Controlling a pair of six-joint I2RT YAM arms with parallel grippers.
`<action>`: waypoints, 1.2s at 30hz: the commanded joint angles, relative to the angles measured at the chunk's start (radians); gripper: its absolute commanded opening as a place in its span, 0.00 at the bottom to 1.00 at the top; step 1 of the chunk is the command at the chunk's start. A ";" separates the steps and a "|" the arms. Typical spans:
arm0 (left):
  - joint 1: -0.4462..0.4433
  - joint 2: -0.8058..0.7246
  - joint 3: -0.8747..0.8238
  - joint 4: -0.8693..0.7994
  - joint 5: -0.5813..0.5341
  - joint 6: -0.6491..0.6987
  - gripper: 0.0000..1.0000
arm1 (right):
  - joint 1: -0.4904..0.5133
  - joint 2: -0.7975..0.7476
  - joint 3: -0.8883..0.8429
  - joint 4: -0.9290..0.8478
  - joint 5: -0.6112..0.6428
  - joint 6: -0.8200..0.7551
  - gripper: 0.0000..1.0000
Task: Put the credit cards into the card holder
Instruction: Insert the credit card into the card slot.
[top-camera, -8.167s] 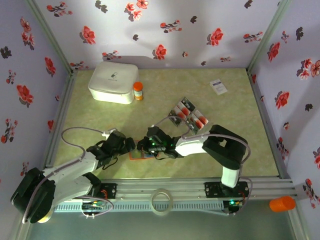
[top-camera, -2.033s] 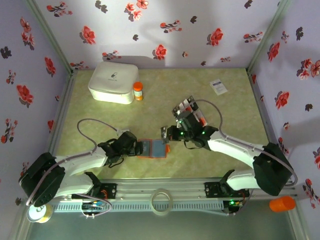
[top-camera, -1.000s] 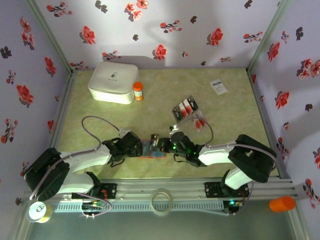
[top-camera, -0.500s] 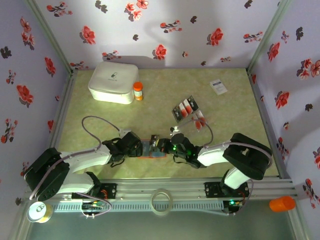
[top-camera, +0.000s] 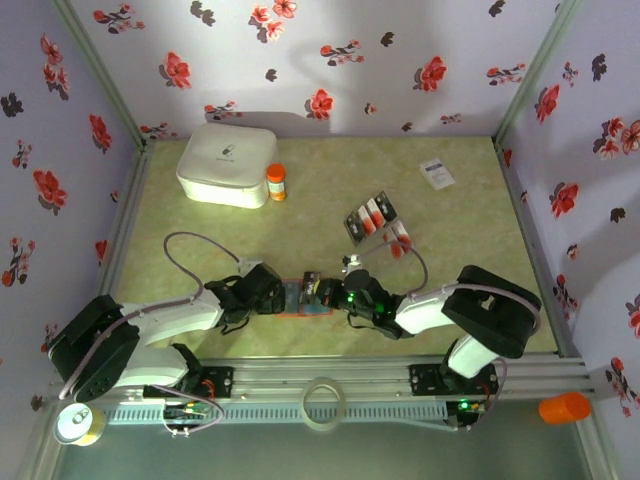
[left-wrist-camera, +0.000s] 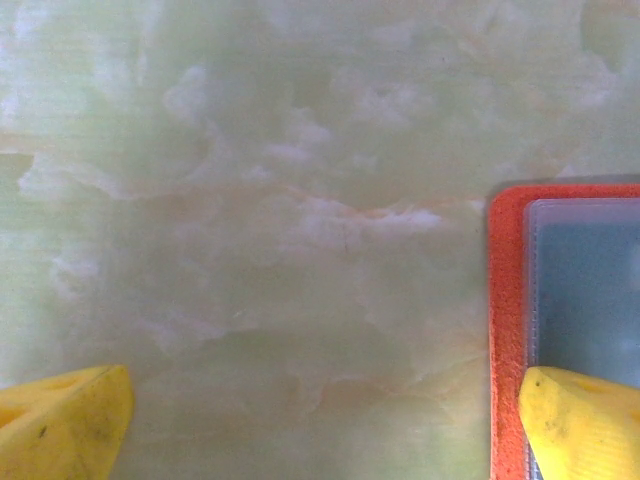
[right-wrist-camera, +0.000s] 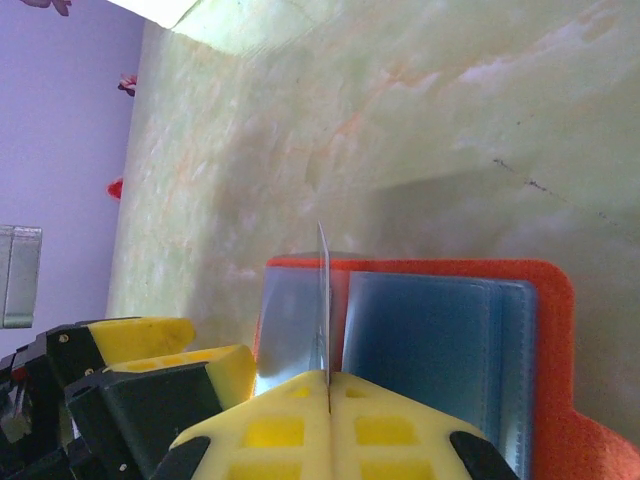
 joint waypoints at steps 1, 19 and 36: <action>-0.009 0.012 0.007 -0.026 -0.012 0.004 1.00 | 0.007 0.033 -0.001 0.056 -0.018 0.027 0.00; -0.010 -0.045 0.071 -0.067 -0.013 0.025 1.00 | 0.008 0.074 -0.019 0.105 -0.024 0.052 0.00; -0.020 0.022 0.021 0.002 0.005 0.016 1.00 | 0.010 0.074 -0.028 0.105 -0.034 0.062 0.00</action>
